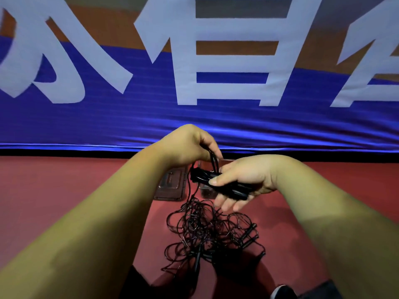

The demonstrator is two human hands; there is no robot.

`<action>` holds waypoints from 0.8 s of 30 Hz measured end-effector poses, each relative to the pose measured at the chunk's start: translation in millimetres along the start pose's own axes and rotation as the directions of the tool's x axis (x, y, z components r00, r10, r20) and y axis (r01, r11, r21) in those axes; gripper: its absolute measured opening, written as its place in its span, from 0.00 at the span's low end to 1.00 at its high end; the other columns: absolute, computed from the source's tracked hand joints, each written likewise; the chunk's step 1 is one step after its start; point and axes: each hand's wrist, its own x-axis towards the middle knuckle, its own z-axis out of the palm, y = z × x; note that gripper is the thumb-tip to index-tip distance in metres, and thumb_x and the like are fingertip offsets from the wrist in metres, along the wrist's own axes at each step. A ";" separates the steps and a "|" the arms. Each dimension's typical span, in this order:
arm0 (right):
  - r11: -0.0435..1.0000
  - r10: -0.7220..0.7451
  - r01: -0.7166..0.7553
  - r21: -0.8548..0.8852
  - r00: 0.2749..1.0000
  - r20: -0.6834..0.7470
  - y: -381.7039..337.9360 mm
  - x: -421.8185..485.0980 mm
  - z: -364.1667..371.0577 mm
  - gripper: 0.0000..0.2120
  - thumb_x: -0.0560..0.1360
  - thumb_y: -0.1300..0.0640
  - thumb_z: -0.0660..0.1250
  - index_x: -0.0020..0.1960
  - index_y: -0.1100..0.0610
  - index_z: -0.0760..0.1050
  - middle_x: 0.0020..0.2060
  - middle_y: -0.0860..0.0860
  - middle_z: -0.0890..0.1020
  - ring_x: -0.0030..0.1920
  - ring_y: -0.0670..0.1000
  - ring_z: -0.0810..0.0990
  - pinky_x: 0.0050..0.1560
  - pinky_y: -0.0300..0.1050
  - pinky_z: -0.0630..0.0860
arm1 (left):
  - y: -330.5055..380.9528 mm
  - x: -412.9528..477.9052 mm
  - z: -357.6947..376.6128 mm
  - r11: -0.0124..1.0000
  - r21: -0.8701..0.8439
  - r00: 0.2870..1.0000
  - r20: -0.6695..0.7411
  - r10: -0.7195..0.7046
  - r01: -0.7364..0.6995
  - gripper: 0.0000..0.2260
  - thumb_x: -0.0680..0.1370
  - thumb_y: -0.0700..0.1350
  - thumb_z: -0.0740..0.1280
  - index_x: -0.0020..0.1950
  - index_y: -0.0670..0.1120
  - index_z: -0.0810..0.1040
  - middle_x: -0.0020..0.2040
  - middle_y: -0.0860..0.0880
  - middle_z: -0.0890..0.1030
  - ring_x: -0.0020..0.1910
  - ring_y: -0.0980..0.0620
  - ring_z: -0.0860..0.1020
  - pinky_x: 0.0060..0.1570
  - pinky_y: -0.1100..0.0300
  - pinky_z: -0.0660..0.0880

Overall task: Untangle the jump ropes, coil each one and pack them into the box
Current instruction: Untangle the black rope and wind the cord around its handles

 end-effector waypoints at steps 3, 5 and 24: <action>1.000 -0.012 0.014 0.008 0.982 -0.190 2.9 9.6 -0.4 0.16 0.86 0.46 0.64 0.60 0.59 0.76 0.46 0.57 0.87 0.36 0.50 0.84 0.31 0.42 0.79 | 0.1 2.9 1.4 0.986 0.157 0.998 -0.021 0.058 -0.054 0.12 0.73 0.36 0.76 0.48 0.53 0.90 0.42 0.57 0.84 0.39 0.64 0.81 0.43 0.70 0.74; 0.999 -0.035 0.042 0.015 0.948 -0.315 5.5 17.0 -6.4 0.17 0.86 0.44 0.64 0.56 0.59 0.78 0.44 0.57 0.84 0.31 0.49 0.78 0.27 0.38 0.73 | -0.5 5.1 0.8 0.972 0.225 0.997 -0.023 0.069 -0.062 0.12 0.74 0.39 0.77 0.52 0.55 0.89 0.43 0.61 0.82 0.42 0.68 0.79 0.44 0.75 0.69; 0.865 -0.134 0.364 0.347 0.832 -0.538 -12.0 10.2 -11.3 0.09 0.77 0.50 0.69 0.51 0.56 0.77 0.38 0.51 0.80 0.29 0.49 0.72 0.27 0.39 0.59 | -14.8 8.8 24.9 0.888 0.343 0.945 0.004 -0.326 0.305 0.06 0.81 0.45 0.69 0.44 0.47 0.81 0.37 0.47 0.85 0.30 0.51 0.85 0.33 0.60 0.80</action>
